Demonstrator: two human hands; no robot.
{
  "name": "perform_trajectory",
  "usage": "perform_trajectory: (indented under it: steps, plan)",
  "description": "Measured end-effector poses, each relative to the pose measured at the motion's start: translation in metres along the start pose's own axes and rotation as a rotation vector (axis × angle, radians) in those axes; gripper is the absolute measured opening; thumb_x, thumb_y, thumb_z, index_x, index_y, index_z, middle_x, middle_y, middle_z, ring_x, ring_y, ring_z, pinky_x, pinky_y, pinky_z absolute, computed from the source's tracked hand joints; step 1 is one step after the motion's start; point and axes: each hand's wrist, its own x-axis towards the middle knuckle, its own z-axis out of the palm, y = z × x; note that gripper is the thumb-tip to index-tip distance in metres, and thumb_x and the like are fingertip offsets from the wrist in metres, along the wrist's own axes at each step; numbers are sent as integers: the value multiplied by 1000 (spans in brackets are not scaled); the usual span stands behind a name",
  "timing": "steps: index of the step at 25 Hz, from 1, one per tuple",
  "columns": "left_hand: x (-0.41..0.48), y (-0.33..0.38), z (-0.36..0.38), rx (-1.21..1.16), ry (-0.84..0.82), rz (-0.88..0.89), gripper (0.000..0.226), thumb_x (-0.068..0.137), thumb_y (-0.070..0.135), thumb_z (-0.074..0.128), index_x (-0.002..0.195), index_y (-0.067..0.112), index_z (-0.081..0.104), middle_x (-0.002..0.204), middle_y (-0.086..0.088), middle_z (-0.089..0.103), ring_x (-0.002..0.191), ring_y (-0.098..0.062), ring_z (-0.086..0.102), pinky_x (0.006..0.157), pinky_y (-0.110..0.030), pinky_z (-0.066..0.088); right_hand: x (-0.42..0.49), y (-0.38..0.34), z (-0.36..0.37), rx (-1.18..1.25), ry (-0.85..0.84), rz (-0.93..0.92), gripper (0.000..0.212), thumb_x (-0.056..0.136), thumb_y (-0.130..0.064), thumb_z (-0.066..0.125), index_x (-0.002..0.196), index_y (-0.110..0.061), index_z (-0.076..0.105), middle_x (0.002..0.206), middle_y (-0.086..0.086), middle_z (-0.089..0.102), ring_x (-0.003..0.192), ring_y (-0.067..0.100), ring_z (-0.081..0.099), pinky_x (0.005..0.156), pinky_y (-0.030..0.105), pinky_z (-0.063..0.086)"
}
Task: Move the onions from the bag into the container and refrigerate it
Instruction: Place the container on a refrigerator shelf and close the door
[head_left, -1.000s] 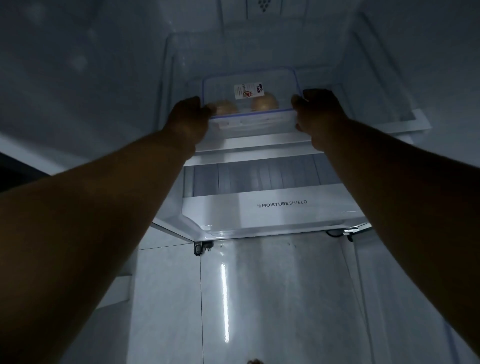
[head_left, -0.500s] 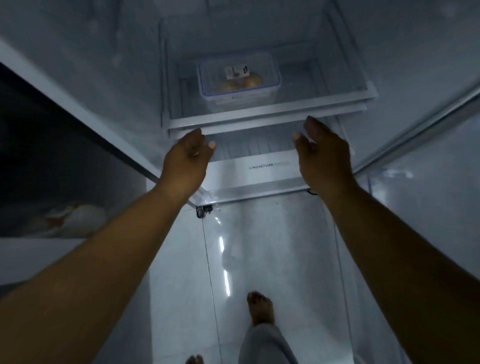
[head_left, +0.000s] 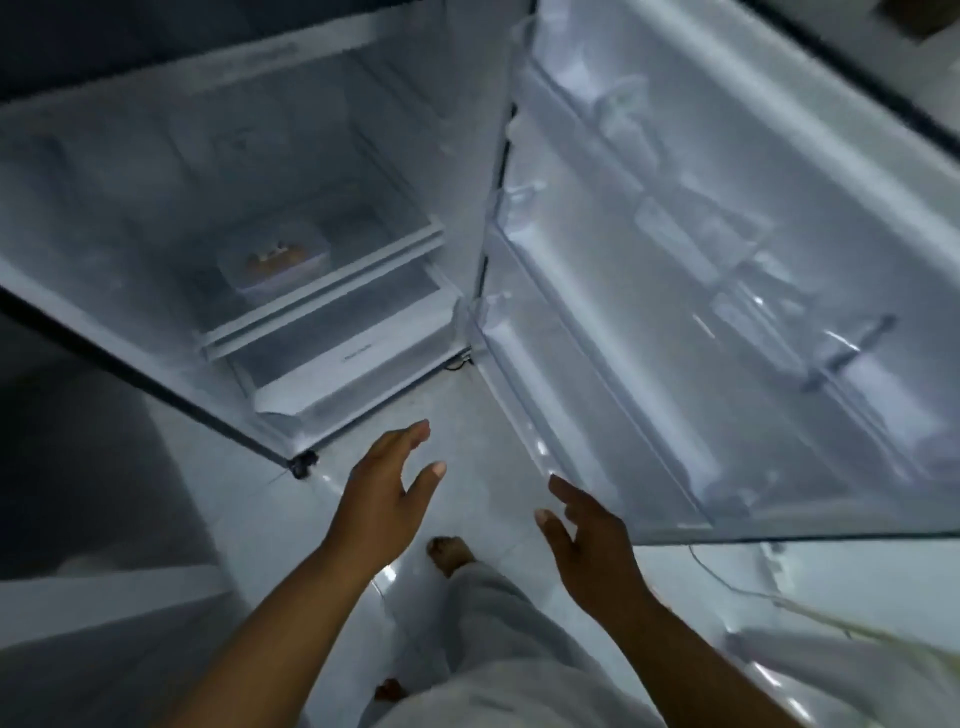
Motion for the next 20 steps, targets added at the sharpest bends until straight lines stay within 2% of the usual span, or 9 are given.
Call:
perform_trajectory:
  steps: [2,4,6,7,10,12,14,16,20]
  plan:
    - [-4,40,18,77,-108,170,53,89,42,56,138,27,45,136,14,48,125,1,43,103,-21,34,-47,31,-30,-10,133,63,55,88,-49,55,135,-21,53,132,-6,60,116,13,60,99,30,50]
    - [-2,80,34,145,-175,336,52,91,37,57,140,25,42,142,6,47,131,-7,42,107,-27,35,-81,55,-61,12,353,141,45,89,-37,62,130,-17,59,124,-2,66,105,15,65,94,24,51]
    - [-1,123,49,205,-200,511,53,93,36,56,141,21,41,144,0,47,133,-14,42,109,-31,37,-105,74,-95,62,629,230,36,90,-28,64,124,-14,64,119,3,69,96,14,65,86,7,45]
    - [1,144,55,235,-196,601,53,94,36,54,141,18,41,145,-3,45,134,-16,41,109,-30,36,-112,78,-114,94,749,273,33,91,-29,62,122,-16,64,119,3,69,98,13,65,84,4,40]
    - [7,196,74,360,-126,900,54,93,32,54,141,11,41,149,-9,41,138,-22,37,111,-27,31,-119,76,-173,219,980,312,37,93,-42,53,125,-25,60,122,-4,66,112,16,61,94,25,42]
    - [13,219,88,474,-128,1045,58,92,28,57,143,7,38,152,-14,36,142,-27,31,115,-35,29,-113,68,-209,346,1040,244,52,90,-54,47,133,-27,53,132,-6,61,120,14,57,106,37,43]
    - [18,231,101,603,-190,1072,65,92,29,58,147,7,31,157,-14,27,147,-29,21,117,-42,27,-101,56,-237,485,1027,154,62,87,-63,41,140,-31,46,142,-9,53,128,9,50,112,41,39]
    - [22,234,108,681,-236,1049,71,91,30,60,149,8,26,159,-11,23,148,-28,14,118,-44,25,-89,46,-254,553,968,104,62,86,-67,36,141,-38,43,144,-14,50,129,5,48,112,39,37]
    - [25,238,110,715,-205,1047,71,88,29,64,147,11,29,152,-10,35,145,-29,24,116,-46,27,-81,38,-254,567,987,74,52,90,-61,36,135,-39,49,136,-13,58,121,5,55,108,40,43]
